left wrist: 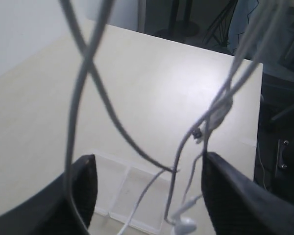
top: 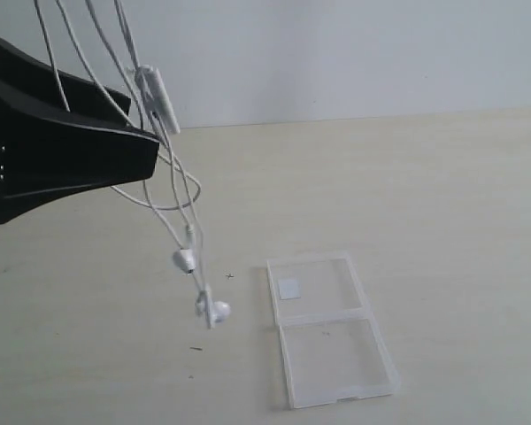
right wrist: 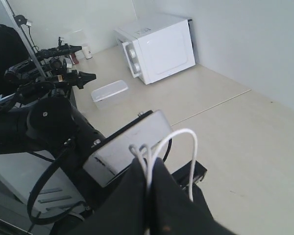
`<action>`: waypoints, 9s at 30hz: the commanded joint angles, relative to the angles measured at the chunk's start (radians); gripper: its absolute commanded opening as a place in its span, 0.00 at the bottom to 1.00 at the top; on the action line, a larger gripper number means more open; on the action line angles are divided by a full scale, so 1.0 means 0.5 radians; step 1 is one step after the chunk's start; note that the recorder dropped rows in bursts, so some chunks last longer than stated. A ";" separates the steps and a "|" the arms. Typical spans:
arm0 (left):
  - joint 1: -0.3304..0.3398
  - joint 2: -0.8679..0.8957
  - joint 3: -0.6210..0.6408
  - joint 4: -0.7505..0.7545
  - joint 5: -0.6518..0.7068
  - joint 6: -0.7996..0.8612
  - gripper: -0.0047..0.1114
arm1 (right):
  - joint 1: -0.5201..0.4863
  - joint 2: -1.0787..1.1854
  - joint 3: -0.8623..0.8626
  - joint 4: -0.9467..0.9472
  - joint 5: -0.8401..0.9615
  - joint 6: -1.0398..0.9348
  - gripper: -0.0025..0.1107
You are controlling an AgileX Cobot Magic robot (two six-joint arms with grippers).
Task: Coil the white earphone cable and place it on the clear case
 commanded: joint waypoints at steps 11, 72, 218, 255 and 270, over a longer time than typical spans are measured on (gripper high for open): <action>0.002 -0.001 0.006 -0.078 0.028 -0.001 0.56 | 0.008 0.073 -0.018 0.156 -0.072 -0.146 0.02; 0.002 0.111 0.006 -0.288 -0.110 0.030 0.28 | 0.008 0.103 -0.018 0.311 0.058 -0.268 0.02; 0.002 -0.298 0.002 1.000 0.681 0.485 0.04 | 0.031 0.326 0.367 0.261 0.705 -1.228 0.64; 0.002 -0.495 0.002 0.764 0.520 0.395 0.04 | 0.216 0.529 0.367 0.312 0.406 -1.437 0.64; 0.002 -0.495 0.002 0.695 0.333 0.141 0.04 | 0.216 0.529 0.367 0.504 0.300 -1.504 0.64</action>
